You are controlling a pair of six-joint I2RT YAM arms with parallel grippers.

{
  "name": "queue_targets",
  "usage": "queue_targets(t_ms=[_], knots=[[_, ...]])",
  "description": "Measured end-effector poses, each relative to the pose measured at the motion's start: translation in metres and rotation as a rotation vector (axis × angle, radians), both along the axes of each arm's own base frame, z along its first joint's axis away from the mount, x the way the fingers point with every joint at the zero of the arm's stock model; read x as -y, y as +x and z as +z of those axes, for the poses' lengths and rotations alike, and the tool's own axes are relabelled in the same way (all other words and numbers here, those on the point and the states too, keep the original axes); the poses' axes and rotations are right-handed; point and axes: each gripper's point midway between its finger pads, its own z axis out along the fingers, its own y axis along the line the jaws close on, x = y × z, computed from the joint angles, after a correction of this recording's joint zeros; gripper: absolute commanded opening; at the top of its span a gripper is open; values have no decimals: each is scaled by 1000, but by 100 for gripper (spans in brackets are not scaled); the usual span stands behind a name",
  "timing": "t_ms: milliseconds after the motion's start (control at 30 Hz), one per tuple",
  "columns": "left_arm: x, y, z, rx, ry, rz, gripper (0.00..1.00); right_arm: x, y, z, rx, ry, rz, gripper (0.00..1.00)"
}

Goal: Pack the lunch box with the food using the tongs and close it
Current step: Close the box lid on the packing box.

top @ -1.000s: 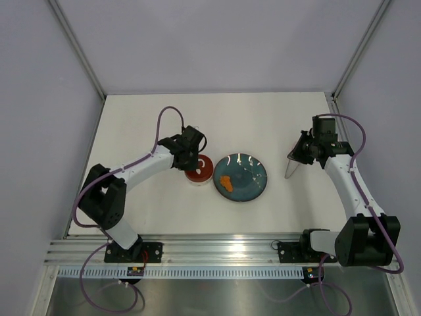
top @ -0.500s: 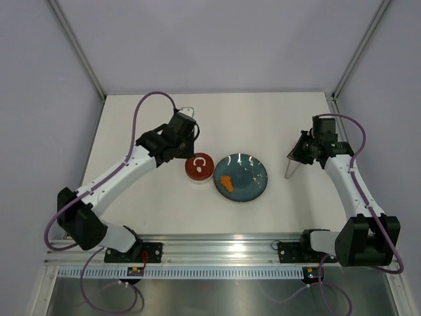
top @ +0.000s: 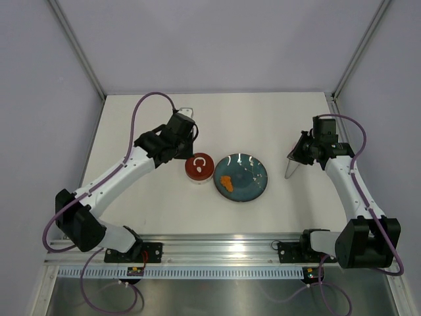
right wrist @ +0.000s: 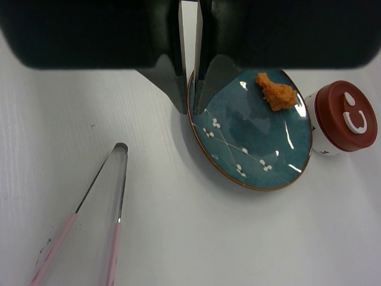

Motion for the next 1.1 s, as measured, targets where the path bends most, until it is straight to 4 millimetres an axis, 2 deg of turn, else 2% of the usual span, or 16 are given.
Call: queue_targets(t_ms=[167,267,367,467,500,567,667,733,800,967,1033,1100], knots=[[3,3,-9,-19,14,-1,0,0,0,0,1,0,0,15],[8,9,-26,-40,23,-4,0,0,0,-1,-1,0,0,15],[12,9,-66,-106,56,-6,0,0,-1,-2,-4,0,0,15],[7,-3,-129,-249,143,-2,0,0,-2,-5,-10,0,0,15],[16,6,-119,-216,102,5,0,0,-2,-5,-10,0,0,15],[21,7,-117,-210,90,-2,0,0,-3,-5,-11,0,0,15],[14,-4,-120,-239,131,-5,0,0,-3,-5,-10,0,0,15],[7,-9,-109,-233,148,-6,0,0,-3,-5,-10,0,0,15],[1,-11,-86,-195,146,-7,0,0,-3,-5,-10,1,-1,15],[1,-1,-8,-15,46,3,0,0,-4,-3,-4,2,-3,17],[-2,-3,11,31,15,7,0,0,-4,0,6,2,-3,20],[-5,-6,21,53,2,9,0,0,-5,3,17,2,-5,26]])
